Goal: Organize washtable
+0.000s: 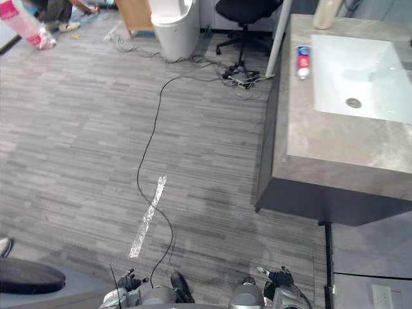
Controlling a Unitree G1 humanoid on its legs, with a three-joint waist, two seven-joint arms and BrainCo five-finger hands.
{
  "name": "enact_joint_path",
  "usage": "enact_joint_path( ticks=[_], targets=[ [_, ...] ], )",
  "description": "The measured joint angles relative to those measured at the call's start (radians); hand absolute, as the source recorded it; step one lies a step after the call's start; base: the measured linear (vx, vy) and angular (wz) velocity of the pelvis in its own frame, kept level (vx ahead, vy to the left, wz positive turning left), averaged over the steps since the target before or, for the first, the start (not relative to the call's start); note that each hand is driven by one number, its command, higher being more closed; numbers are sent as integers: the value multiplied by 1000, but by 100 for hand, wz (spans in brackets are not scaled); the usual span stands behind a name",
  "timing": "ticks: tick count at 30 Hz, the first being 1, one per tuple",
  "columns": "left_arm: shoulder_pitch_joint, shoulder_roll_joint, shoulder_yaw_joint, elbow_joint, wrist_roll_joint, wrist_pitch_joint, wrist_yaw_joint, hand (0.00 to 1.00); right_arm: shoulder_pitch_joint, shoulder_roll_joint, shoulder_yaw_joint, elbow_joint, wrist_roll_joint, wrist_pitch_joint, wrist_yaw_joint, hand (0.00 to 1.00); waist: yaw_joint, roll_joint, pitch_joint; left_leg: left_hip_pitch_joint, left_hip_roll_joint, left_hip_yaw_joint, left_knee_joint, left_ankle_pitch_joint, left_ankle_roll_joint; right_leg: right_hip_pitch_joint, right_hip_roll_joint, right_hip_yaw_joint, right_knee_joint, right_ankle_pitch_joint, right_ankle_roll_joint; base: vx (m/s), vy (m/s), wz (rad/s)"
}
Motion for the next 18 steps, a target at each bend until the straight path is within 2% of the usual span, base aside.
enact_joint_path(
  ticks=[2, 3, 5, 6, 7, 8, 9, 10, 11, 12, 14, 16, 17, 18],
  targets=[
    [0, 18, -2, 1, 6, 10, 3, 0, 6, 27, 0, -1, -7, 2, 0, 0, -4, -21, -2, 4, -27, -20, -16, 4, 5, 21, -17, -31, -17, 13, 13, 40, 158, 41],
    [-2, 19, -10, 0, 8, 10, 3, 0, 16, 36, 0, 2, -9, 7, 0, 0, -2, -28, -2, 9, -50, -29, -23, -1, 13, 33, -43, -49, -8, 16, 18, 62, 189, 44],
    [-3, 18, -18, 1, 8, 10, 3, 0, 15, 34, 3, 1, -9, 10, 0, 0, -3, -25, 3, 13, -70, -38, -13, -23, 44, 26, -81, -66, 53, 6, 33, 31, 164, 25],
    [-6, 16, -24, 1, 14, 10, 2, 0, 11, 27, 21, -3, -9, 10, 0, 0, -5, -19, 8, 12, -86, -47, -16, -45, 56, -10, -122, -56, 147, 0, 31, -46, 177, 5],
    [-9, 17, -41, 1, 18, 11, 2, 0, 10, 21, 38, -19, -6, 9, 1, 0, -5, -16, 13, 14, -108, -53, -20, -64, 69, -80, -169, -3, 294, -12, -32, -44, 219, 1],
    [-9, 18, -44, 1, 19, 10, 2, 0, 10, 20, 45, -33, -7, 8, 1, 0, -6, -17, 15, 17, -116, -60, -20, -69, 77, -124, -183, 55, 369, -9, -80, 11, 175, 17],
    [-13, 26, -50, -1, 19, 12, 3, 0, 10, 20, 65, -54, -6, -12, 3, 0, -16, -19, 24, 31, -123, -88, -19, -77, 89, -201, -154, 207, 492, -35, -81, 79, 111, 44],
    [-19, 30, -50, -2, 23, 14, 3, 0, 0, 23, 82, -58, -6, -11, 2, 0, -27, -15, 38, 33, -119, -115, -19, -84, 102, -244, -73, 309, 545, -101, -56, 94, 71, 55],
    [-22, 30, -49, -2, 35, 14, 2, 0, -1, 27, 85, -58, -3, -11, 3, 0, -27, -20, 42, 36, -117, -124, -21, -86, 105, -261, -29, 339, 550, -127, -58, 89, 22, 50],
    [-22, 34, -40, -2, 40, 13, 2, 0, -5, 33, 90, -56, 4, -12, 2, 0, -24, -29, 47, 47, -116, -129, -33, -87, 106, -295, 44, 367, 528, -158, -72, 121, 15, 31],
    [-20, 35, -26, -1, 40, 15, 1, 0, -19, 34, 100, -51, 4, -15, 2, 0, -28, -29, 64, 84, -124, -133, -58, -97, 92, -337, 139, 332, 396, -151, -99, 170, 13, 22],
    [-18, 27, -17, 0, 43, 15, 0, 0, -15, 32, 98, -50, 3, -14, 1, 0, -28, -35, 62, 94, -140, -140, -57, -112, 77, -335, 155, 337, 316, -123, -129, 191, -17, 25],
    [-19, 19, -3, 0, 49, 15, -2, 0, -8, 31, 83, -49, 6, -15, 1, 0, -33, -49, 54, 106, -149, -160, -30, -145, 63, -326, 156, 350, 302, -76, -171, 324, -70, 43],
    [-19, 1, 3, 0, 54, 14, -3, 0, -7, 26, 64, -49, 6, -15, 2, 0, -37, -29, 54, 105, -135, -175, 3, -174, 49, -310, 161, 337, 304, -75, -168, 433, -79, 47]
  ],
)
